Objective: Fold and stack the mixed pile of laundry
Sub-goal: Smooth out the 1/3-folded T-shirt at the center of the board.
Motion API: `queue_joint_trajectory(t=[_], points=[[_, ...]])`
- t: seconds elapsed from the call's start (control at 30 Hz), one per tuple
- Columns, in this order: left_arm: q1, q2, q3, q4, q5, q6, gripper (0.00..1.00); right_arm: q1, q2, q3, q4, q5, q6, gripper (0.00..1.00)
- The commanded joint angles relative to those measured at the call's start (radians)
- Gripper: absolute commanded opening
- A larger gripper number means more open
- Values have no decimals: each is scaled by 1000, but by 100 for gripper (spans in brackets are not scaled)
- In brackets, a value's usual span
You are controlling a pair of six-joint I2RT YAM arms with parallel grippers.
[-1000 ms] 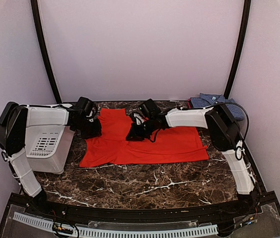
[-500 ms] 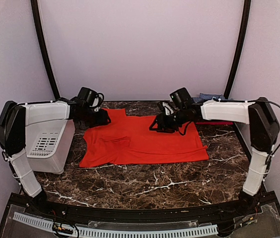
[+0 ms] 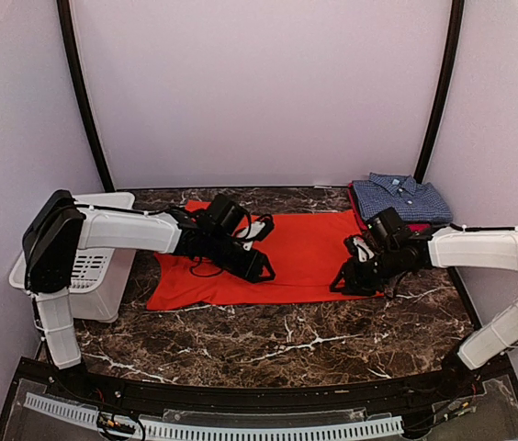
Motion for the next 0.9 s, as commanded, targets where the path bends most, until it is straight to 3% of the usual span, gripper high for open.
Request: queue_joint_trajectory(t=[0.0, 0.37, 0.87], points=[[-9, 51, 39, 36, 47, -11, 41, -69, -5, -29, 53, 60, 23, 37], [-9, 167, 101, 42, 28, -25, 37, -134, 170, 25, 126, 59, -22, 33], [47, 190, 141, 51, -98, -55, 36, -176, 317, 154, 138, 68, -78, 30]])
